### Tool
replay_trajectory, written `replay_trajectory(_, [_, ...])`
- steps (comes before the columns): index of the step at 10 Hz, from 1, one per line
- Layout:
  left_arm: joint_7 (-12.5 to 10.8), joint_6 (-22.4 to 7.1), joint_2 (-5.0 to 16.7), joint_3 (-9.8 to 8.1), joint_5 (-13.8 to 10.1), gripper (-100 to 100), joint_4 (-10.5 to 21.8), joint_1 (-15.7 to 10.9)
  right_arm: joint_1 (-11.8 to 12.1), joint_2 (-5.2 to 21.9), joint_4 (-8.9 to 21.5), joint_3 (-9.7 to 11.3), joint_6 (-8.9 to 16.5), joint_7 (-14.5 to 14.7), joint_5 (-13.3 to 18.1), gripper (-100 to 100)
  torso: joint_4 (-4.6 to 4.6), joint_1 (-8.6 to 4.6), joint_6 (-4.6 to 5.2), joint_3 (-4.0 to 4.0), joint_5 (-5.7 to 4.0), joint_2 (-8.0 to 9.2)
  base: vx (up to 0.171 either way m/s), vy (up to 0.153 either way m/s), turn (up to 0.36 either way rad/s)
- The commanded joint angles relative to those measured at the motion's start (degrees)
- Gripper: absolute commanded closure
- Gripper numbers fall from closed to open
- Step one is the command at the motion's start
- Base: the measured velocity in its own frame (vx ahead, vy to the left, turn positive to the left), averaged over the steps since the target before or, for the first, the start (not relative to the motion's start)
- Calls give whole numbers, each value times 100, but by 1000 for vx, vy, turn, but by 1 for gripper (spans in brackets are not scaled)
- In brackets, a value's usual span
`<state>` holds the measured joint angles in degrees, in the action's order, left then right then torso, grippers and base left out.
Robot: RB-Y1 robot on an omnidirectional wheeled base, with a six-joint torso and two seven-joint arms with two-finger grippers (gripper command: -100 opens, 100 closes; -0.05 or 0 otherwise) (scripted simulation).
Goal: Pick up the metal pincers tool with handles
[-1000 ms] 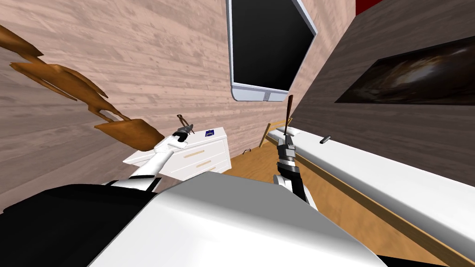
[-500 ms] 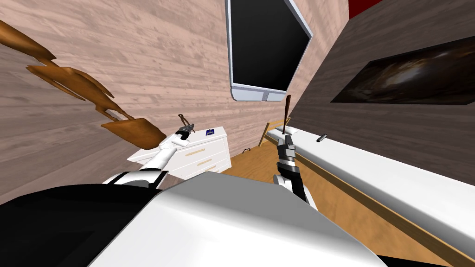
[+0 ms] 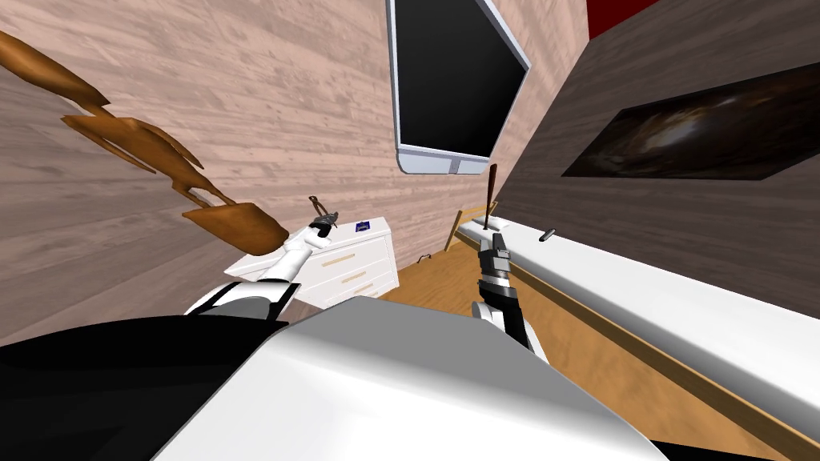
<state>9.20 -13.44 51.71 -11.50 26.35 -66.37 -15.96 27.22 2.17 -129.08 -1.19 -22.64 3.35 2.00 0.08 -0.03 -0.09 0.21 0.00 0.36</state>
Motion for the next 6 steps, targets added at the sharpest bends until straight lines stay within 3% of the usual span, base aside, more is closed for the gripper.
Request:
replay_trajectory(1, [0,97,-16,113,114,-100,286,-286,0,0,0,0,0,0,0,0,0,0,0,0,0,0,-113,-3,-44])
replay_trajectory(3, [0,97,-16,113,114,-100,700,-606,1,0,0,0,0,0,0,0,1,-1,-1,0,0,-3,-36,-4,7])
replay_trajectory(4, [-12,245,-2,344,300,-100,850,-799,1,0,0,0,0,0,0,0,-3,-1,-1,-9,0,-18,-70,1,-65])
replay_trajectory(6, [-12,245,-2,344,300,-100,1128,-1095,0,0,0,0,0,0,0,0,1,-1,1,2,1,3,-84,-5,-30])
